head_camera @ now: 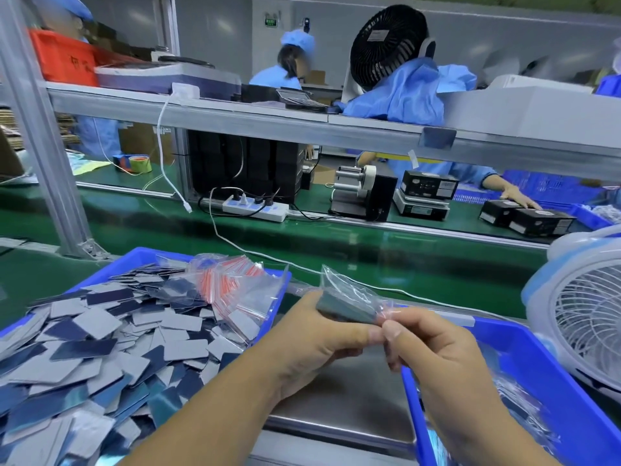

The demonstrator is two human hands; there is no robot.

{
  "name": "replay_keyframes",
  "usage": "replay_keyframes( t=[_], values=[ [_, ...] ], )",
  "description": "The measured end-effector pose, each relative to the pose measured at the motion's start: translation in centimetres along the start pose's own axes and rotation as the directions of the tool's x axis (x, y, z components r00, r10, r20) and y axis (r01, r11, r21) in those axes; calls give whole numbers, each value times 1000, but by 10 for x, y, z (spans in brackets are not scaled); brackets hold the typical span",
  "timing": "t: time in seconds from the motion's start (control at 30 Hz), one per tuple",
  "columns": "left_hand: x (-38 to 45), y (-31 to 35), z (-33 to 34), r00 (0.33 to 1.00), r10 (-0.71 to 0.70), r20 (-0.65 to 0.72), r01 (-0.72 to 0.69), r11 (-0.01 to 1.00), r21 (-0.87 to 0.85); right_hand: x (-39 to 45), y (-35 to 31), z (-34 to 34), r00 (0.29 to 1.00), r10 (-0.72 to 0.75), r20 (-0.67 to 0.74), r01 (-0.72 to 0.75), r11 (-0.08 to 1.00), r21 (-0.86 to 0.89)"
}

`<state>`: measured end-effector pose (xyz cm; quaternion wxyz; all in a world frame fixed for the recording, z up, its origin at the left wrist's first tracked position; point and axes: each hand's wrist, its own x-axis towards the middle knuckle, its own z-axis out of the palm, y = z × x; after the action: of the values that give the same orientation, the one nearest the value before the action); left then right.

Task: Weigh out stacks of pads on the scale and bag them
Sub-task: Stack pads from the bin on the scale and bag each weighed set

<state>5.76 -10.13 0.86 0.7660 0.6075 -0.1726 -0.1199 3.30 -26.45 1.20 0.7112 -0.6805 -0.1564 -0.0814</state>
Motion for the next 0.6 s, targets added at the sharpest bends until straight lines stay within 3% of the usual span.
replay_keyframes(
  t=[0.1, 0.2, 0.33, 0.47, 0.6],
  values=[
    [-2, 1, -3, 990, -50, 132, 53, 998, -15, 3, 2, -5, 995, -37, -90, 26, 992, -121],
    [0, 1, -6, 994, -83, 69, 82, 996, 27, 4, 1, -10, 994, -85, -71, 63, 962, -267],
    [0, 0, -7, 999, -21, 38, 16, 989, 145, 4, 5, -10, 981, -189, 45, 180, 796, -578],
    [1, 0, -9, 998, 62, -8, -59, 979, 197, 8, 9, -13, 984, -171, 49, 167, 791, -588],
    [1, 0, -13, 994, 64, -86, -44, 976, 215, 10, 12, -17, 989, -139, 58, 146, 793, -591]
  ],
)
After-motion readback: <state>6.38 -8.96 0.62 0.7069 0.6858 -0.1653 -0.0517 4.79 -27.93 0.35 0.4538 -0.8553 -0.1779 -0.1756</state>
